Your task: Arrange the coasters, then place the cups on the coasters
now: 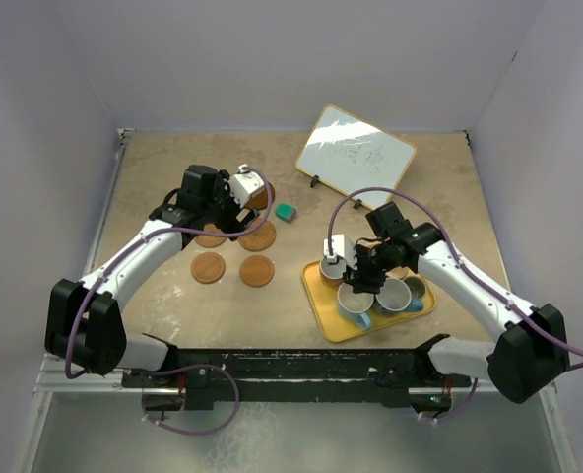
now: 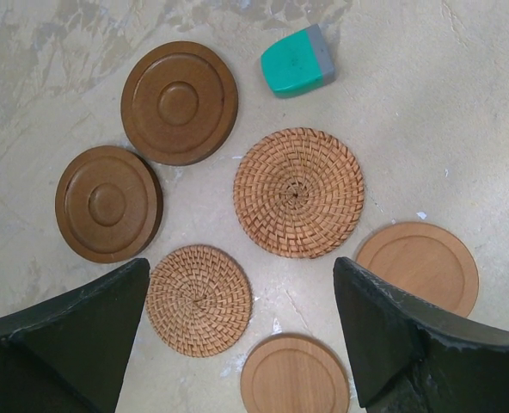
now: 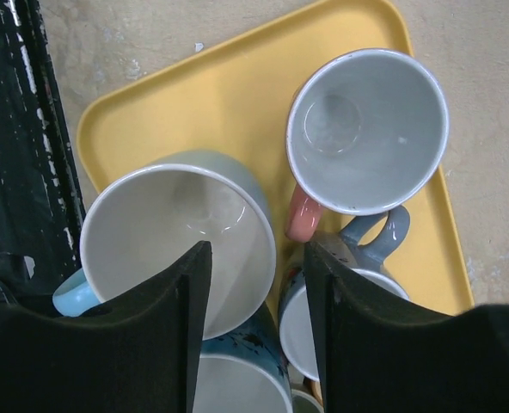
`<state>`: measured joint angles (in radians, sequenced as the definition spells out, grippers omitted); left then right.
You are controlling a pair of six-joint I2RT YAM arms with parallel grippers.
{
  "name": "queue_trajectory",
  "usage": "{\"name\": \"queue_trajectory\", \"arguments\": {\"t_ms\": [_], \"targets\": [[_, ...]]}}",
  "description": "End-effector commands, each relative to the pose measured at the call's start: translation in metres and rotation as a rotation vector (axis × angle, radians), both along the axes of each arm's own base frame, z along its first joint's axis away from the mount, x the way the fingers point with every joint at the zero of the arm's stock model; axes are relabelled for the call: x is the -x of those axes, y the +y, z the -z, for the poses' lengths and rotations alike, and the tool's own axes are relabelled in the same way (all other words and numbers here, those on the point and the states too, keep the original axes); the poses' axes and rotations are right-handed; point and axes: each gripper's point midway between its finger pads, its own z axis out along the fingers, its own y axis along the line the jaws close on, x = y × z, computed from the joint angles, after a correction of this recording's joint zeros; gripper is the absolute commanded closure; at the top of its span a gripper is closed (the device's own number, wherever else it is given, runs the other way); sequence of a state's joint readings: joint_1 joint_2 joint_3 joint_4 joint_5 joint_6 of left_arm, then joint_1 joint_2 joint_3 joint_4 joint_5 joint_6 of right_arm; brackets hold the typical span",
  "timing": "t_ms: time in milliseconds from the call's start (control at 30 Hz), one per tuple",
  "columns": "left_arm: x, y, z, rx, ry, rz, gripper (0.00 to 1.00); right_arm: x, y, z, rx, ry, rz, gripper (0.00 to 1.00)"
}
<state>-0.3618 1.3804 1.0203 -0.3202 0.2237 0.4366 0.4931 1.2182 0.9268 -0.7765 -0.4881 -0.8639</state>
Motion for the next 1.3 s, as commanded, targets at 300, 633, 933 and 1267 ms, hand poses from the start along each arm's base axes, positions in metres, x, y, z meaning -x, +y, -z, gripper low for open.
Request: {"name": "queue_trajectory", "arguments": {"t_ms": [300, 633, 933, 1267], "targets": [[-0.004, -0.005, -0.021, 0.053, -0.066, 0.007, 0.16, 0.002, 0.004, 0.026, 0.057, 0.045, -0.003, 0.63], [-0.008, -0.002, -0.02, 0.044, -0.083, -0.011, 0.16, 0.011, 0.004, 0.023, 0.046, 0.077, -0.002, 0.92], [-0.015, 0.001, -0.027, 0.026, -0.12, -0.018, 0.15, 0.022, 0.009, -0.013, -0.02, 0.068, -0.021, 1.0], [-0.026, -0.02, -0.063, 0.072, -0.142, 0.069, 0.12, 0.022, 0.029, -0.099, -0.193, 0.011, 0.009, 1.0]]}}
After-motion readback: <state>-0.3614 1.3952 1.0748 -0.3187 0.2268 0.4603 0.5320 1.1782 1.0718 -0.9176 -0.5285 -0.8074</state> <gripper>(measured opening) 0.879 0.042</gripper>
